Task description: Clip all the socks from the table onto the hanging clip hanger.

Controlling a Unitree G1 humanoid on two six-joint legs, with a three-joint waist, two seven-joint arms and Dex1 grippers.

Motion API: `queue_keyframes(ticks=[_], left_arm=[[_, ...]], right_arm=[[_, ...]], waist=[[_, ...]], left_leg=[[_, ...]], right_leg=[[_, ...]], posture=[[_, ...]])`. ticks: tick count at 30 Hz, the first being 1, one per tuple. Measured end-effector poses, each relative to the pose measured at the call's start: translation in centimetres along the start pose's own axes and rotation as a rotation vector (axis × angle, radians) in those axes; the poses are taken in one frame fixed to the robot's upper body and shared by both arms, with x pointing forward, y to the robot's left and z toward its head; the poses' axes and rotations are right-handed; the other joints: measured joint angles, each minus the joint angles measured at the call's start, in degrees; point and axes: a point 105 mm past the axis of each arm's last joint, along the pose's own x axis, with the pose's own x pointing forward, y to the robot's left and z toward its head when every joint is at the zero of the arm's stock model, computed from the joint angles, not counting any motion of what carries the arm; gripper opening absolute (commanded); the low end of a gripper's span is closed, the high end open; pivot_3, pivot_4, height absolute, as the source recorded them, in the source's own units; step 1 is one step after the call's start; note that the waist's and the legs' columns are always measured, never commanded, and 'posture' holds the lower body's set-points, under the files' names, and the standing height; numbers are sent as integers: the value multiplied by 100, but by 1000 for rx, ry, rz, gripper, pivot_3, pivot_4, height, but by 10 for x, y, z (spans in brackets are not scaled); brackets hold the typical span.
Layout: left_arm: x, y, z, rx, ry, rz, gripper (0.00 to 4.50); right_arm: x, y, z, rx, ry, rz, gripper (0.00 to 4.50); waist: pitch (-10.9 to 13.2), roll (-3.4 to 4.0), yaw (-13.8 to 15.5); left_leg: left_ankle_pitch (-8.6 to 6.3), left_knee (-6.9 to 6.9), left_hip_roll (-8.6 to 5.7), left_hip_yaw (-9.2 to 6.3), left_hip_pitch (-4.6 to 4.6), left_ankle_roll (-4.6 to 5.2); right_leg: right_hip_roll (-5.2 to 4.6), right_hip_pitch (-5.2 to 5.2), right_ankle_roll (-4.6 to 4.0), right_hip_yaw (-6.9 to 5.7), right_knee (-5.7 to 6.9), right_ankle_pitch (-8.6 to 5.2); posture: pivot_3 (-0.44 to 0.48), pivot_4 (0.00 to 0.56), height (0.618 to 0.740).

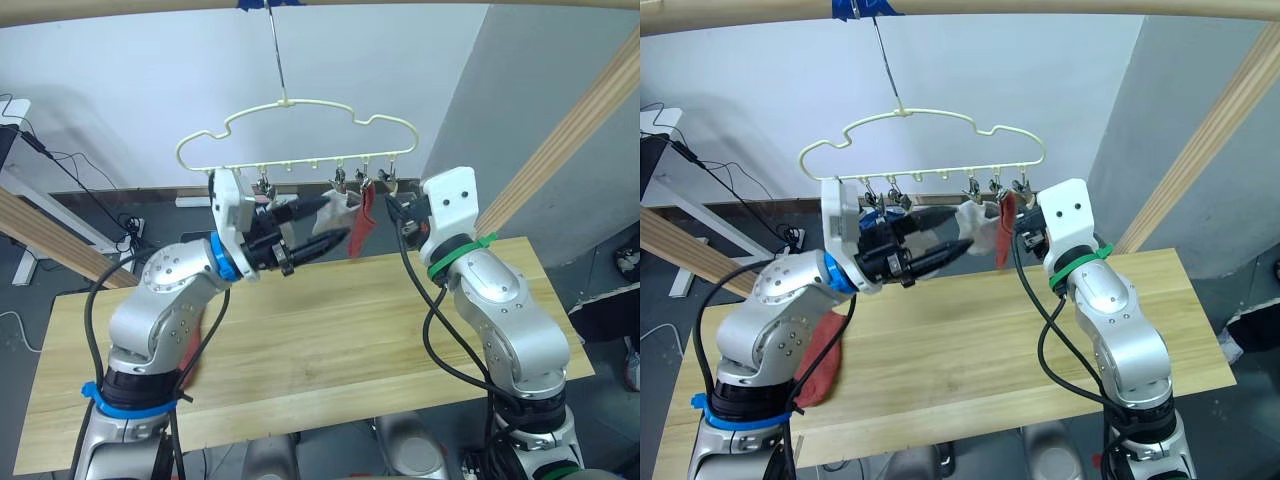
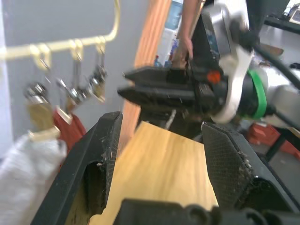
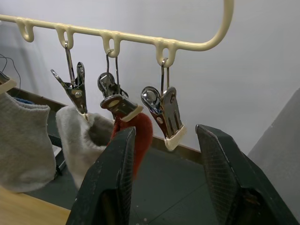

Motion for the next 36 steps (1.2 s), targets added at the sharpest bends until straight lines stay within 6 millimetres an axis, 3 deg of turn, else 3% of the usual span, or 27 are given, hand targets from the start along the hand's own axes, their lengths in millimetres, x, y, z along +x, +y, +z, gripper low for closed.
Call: queue_keyframes(ticks=[10, 22, 36], left_arm=[[0, 2, 0, 15, 11, 8, 2968], [1, 5, 0, 32, 22, 14, 2968], [-1, 9, -5, 39, 36, 21, 2968]], right_arm=[[20, 0, 6, 12, -19, -18, 2137], [23, 1, 1, 7, -2, -18, 2137], [38, 3, 1, 101, -12, -51, 2137]], waist=[[-3, 1, -1], [-4, 2, 15], [-6, 2, 7]], left_leg=[[0, -2, 1, 0, 0, 0], [0, -2, 0, 1, 0, 0], [0, -1, 1, 0, 0, 0]], right_leg=[[0, -2, -3, 0, 1, 2], [-2, -2, -4, 0, 2, 2], [-3, -2, -6, -1, 3, 4]], posture=[[-232, 252, 737], [-230, 248, 737], [-232, 245, 737]])
